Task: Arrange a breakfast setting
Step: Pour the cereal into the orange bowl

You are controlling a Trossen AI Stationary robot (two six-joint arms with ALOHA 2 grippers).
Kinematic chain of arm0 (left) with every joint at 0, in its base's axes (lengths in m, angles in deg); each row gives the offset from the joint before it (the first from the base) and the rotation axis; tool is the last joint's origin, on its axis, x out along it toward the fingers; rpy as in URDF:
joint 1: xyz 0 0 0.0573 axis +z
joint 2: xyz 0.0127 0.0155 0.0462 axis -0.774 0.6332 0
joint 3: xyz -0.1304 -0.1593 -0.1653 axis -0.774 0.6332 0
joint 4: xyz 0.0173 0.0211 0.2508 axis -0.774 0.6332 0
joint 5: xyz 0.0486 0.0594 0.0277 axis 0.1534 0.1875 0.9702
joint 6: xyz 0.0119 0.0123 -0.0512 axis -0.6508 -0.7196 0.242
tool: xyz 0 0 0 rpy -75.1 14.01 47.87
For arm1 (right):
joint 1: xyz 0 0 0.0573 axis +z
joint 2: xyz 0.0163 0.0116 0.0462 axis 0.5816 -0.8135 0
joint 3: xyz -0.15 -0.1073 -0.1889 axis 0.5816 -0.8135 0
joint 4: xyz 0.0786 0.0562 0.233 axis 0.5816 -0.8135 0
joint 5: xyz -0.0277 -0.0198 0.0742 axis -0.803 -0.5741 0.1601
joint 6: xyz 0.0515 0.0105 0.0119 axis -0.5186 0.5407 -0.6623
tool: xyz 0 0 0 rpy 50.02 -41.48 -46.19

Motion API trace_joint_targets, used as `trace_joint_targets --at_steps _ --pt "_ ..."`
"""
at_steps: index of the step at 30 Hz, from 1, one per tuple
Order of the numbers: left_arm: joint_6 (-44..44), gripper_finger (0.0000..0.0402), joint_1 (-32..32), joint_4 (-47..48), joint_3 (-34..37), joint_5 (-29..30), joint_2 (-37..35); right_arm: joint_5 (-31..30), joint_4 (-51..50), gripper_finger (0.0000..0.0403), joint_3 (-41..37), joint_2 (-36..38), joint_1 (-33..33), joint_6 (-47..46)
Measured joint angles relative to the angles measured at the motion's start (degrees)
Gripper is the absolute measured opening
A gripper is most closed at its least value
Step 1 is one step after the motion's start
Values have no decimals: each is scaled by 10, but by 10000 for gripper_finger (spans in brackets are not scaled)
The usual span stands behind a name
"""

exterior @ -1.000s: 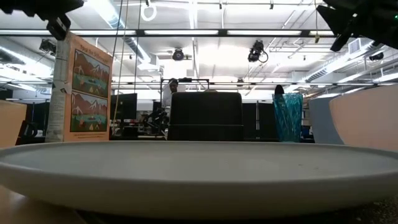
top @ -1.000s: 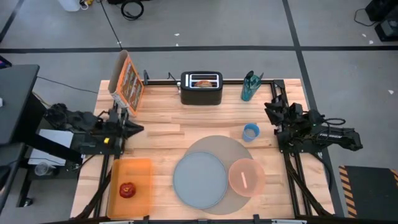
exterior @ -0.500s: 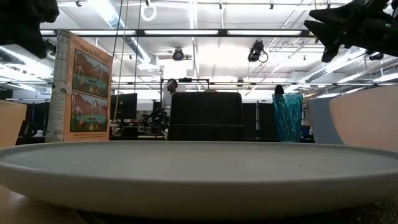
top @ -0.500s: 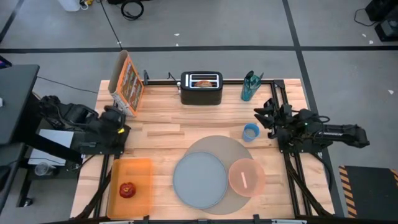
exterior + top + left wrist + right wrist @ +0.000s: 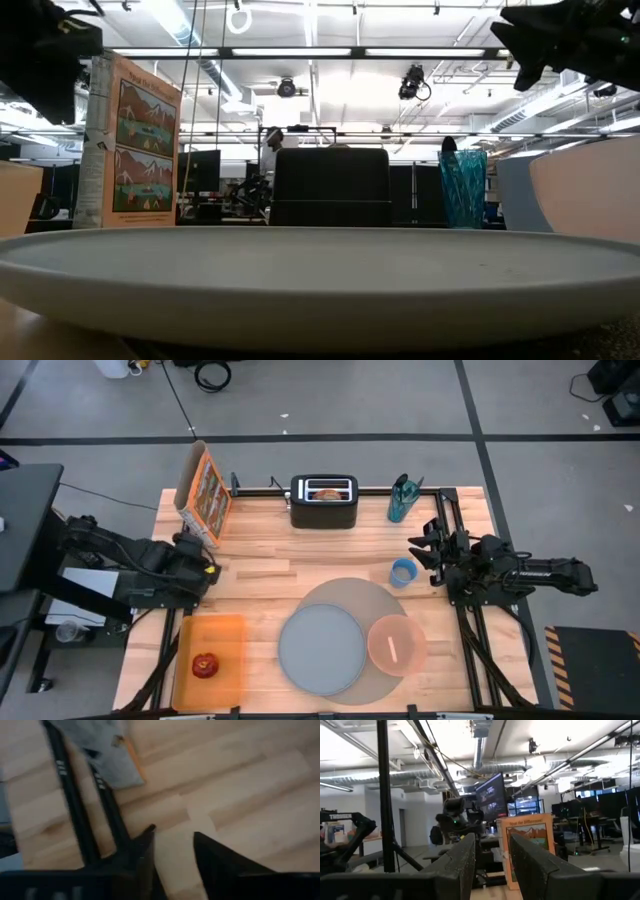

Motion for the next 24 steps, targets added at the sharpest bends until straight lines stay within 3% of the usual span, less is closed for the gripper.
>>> trace_joint_targets --at_steps 4,7,13,17,20,24 --pt "13 220 65 0 0 30 9 0 7 130 0 -18 0 0" --pt "2 239 124 0 0 47 8 0 38 130 0 -31 0 9" --pt "-71 243 214 -1 0 56 8 26 61 130 0 -51 0 15" --pt "-129 243 257 -6 0 61 7 91 -41 130 42 -85 2 21" --pt "-176 243 289 -28 0 65 7 77 -88 130 75 -133 9 45" --pt "-254 243 324 -98 0 64 7 75 -65 130 88 -174 18 55"
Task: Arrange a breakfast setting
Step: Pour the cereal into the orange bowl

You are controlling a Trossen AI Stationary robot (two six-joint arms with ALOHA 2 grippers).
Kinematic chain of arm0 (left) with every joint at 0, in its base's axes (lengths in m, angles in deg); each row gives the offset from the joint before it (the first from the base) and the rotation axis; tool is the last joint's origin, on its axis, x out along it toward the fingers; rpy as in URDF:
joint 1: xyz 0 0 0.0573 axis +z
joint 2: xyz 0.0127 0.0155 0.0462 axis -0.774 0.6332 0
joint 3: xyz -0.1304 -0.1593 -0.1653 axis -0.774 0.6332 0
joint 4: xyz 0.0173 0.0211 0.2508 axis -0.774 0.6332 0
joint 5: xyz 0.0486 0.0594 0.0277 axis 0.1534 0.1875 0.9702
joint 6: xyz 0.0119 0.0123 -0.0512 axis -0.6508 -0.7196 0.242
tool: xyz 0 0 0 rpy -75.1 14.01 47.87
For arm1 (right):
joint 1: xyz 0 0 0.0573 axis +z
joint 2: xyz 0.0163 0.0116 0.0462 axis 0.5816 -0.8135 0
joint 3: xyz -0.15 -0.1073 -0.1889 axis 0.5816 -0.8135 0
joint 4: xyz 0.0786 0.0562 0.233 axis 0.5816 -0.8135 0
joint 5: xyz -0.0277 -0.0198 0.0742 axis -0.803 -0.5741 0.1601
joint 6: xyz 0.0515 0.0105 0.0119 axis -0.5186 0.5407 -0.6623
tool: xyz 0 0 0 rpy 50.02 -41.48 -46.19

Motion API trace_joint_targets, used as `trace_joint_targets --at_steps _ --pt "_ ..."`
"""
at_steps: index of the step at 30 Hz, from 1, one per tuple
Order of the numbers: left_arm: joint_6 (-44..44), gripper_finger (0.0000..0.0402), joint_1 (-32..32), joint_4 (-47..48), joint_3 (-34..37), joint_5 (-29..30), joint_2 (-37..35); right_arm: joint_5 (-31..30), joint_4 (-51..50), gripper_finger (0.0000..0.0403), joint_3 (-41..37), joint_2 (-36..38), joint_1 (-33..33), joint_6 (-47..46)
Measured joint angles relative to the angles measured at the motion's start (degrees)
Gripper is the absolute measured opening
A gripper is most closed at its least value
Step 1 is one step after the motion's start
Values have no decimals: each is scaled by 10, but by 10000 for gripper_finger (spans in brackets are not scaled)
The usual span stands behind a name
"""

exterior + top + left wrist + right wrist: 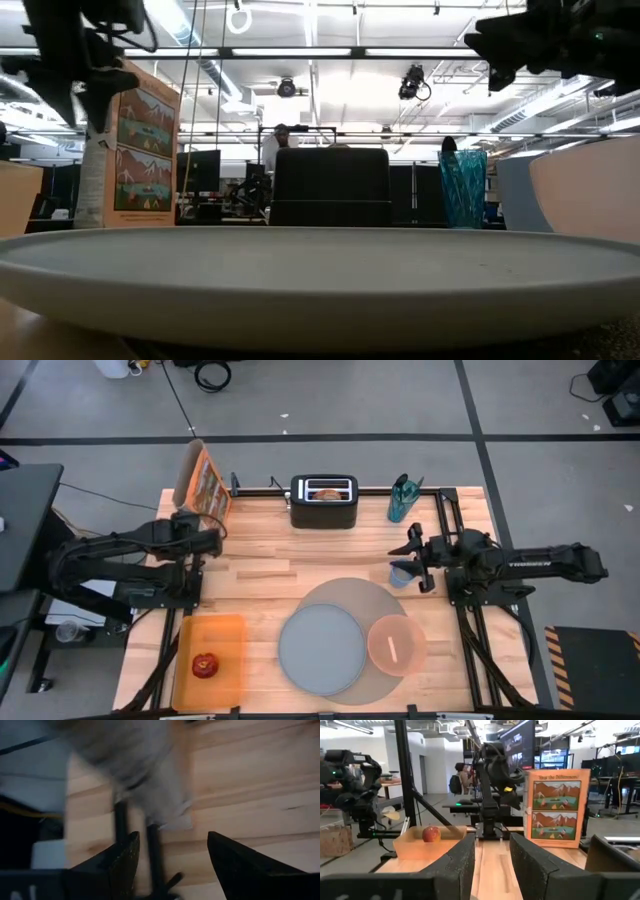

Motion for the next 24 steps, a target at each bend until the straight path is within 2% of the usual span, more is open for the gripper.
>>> trace_joint_targets --at_steps 3,9,16,20,24 --pt "-53 243 26 -53 0 -15 1 -1 13 130 0 -19 6 0" --pt "-58 243 76 -44 0 -28 1 1 20 130 0 -33 25 -2" --pt "-75 243 79 -54 0 -59 2 -2 32 130 0 -36 41 9" --pt "-77 243 78 -50 0 -103 2 -5 39 130 0 -36 43 11" --pt "-67 243 64 -47 0 -107 2 -17 39 130 0 -36 43 17"
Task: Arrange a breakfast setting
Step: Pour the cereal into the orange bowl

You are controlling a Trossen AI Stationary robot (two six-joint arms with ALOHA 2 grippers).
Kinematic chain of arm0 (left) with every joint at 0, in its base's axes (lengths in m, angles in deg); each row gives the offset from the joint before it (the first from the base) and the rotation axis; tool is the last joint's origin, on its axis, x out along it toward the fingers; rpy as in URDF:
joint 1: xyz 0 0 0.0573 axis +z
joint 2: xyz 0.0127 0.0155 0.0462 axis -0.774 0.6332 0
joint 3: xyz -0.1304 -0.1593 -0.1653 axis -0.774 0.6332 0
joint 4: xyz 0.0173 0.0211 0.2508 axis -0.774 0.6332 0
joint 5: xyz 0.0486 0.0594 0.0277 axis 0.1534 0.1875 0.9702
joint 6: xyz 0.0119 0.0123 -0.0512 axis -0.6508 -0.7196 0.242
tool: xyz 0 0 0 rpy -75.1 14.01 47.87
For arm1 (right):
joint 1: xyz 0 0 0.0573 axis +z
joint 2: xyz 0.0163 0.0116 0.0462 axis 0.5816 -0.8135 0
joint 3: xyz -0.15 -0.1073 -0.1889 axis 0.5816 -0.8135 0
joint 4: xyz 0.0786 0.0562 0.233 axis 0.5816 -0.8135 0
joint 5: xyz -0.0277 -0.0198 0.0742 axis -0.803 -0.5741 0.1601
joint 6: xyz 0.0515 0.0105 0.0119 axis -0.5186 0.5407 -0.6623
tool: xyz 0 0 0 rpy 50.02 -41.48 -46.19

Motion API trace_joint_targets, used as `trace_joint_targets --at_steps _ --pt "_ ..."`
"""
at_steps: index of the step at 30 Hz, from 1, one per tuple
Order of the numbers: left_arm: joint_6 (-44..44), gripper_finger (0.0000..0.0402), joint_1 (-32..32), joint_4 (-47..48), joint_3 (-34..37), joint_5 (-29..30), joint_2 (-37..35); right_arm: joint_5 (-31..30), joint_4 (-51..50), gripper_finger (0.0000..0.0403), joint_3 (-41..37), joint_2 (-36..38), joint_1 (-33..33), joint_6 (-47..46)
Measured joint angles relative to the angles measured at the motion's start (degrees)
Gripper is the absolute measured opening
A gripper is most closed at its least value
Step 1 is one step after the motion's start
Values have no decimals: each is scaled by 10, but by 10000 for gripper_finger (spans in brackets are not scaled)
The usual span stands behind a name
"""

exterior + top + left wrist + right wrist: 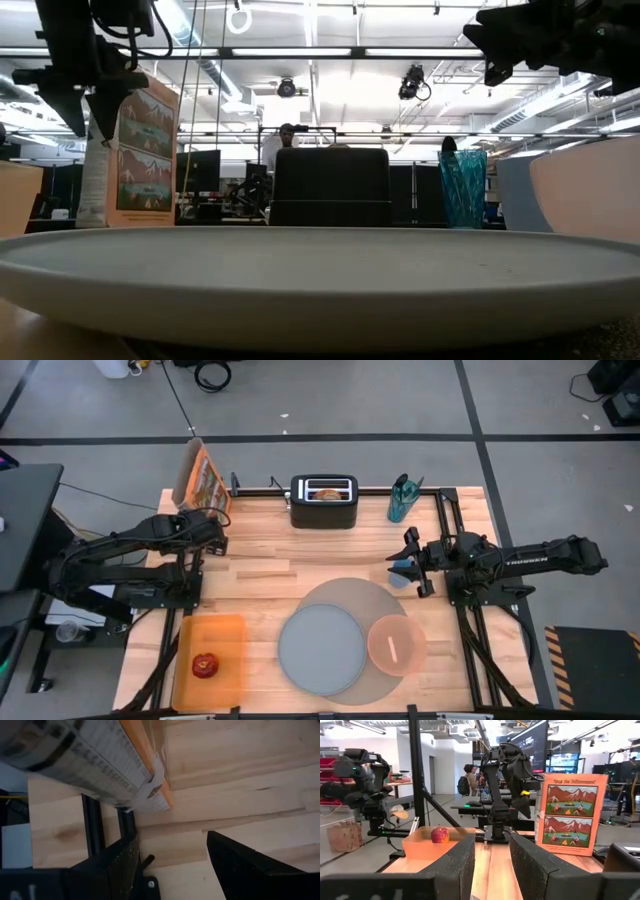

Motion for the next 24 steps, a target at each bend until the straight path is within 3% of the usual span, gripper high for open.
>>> trace_joint_targets --at_steps 7,12,18,24 --pt "-11 243 -58 13 0 -69 0 0 0 130 0 0 0 0" --pt "40 243 -112 49 0 -66 -16 0 0 130 0 0 0 0" --pt "87 243 -183 59 0 15 -56 0 0 130 0 0 0 0" --pt "124 243 -278 69 0 165 -70 -17 0 130 0 0 0 0"
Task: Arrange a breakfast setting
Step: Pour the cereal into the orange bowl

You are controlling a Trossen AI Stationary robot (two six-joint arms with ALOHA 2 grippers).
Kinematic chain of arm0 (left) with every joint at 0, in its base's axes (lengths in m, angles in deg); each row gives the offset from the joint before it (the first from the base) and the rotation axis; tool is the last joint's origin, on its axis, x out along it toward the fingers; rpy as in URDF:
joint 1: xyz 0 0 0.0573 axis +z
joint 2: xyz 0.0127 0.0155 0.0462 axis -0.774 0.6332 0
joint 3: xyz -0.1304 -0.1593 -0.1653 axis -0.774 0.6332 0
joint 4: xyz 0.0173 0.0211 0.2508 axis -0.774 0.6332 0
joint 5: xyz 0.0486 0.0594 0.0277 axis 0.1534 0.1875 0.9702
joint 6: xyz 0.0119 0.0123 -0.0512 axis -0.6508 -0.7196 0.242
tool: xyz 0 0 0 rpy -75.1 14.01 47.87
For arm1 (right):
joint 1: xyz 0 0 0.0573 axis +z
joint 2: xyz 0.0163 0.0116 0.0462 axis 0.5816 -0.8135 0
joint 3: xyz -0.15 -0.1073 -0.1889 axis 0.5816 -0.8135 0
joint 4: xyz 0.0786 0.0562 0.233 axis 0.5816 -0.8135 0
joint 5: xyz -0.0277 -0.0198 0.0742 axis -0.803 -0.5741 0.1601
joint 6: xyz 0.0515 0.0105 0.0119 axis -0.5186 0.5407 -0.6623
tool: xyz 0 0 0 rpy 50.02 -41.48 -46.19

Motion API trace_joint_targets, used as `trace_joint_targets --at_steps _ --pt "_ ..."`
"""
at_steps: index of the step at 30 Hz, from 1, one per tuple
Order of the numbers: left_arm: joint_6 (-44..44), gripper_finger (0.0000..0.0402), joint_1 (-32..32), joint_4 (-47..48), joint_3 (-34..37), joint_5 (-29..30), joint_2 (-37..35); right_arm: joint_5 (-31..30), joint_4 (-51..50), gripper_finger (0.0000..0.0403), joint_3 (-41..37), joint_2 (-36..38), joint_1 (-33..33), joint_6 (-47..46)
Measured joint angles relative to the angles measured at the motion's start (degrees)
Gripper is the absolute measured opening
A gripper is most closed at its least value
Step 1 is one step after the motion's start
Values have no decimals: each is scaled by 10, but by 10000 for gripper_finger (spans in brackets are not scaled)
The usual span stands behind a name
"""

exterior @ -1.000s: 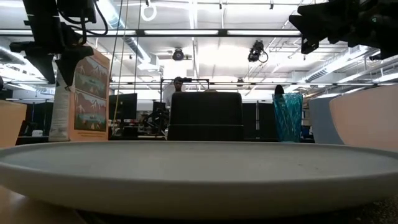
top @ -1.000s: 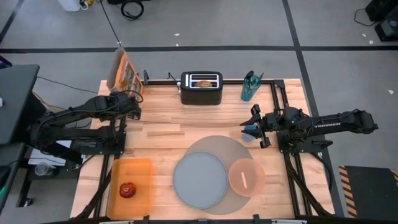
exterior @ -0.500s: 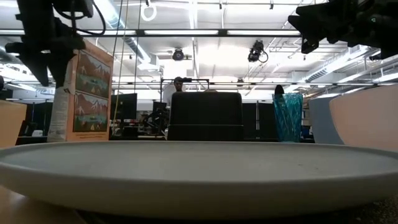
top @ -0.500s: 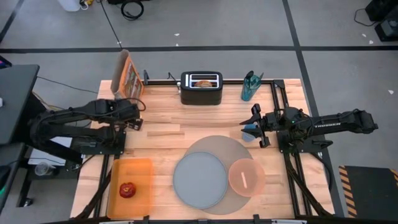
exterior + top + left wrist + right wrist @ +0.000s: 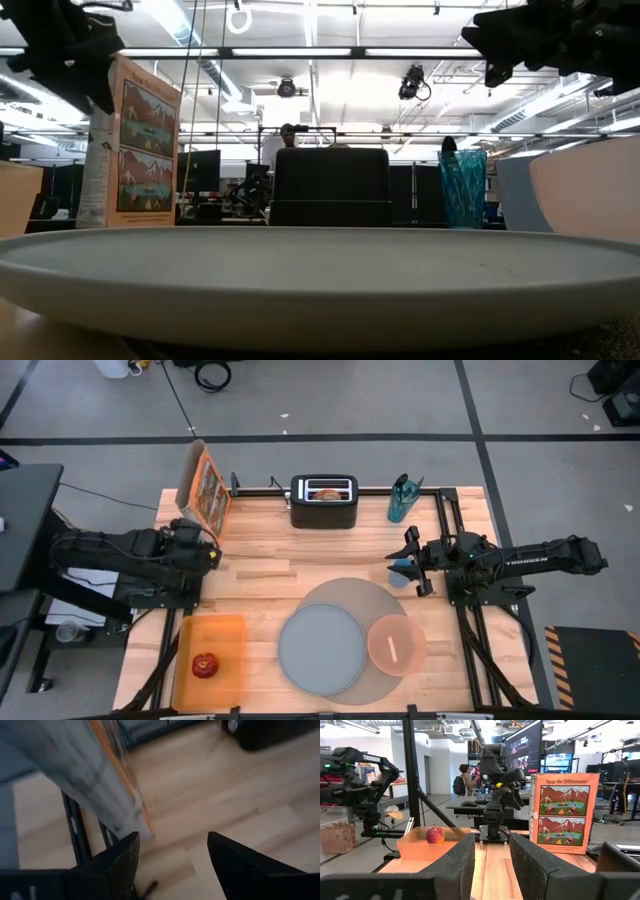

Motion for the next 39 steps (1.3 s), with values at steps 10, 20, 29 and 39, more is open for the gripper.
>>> trace_joint_targets --at_steps 10,20,29,39 --pt "75 241 -2 7 0 -30 2 -8 0 130 0 0 0 19" --pt "137 236 28 75 10 -16 18 -8 8 130 0 0 0 44" --pt "106 312 76 -4 52 4 13 20 14 130 0 0 0 45" --pt "72 318 162 -35 53 63 14 22 18 130 0 -1 6 45"
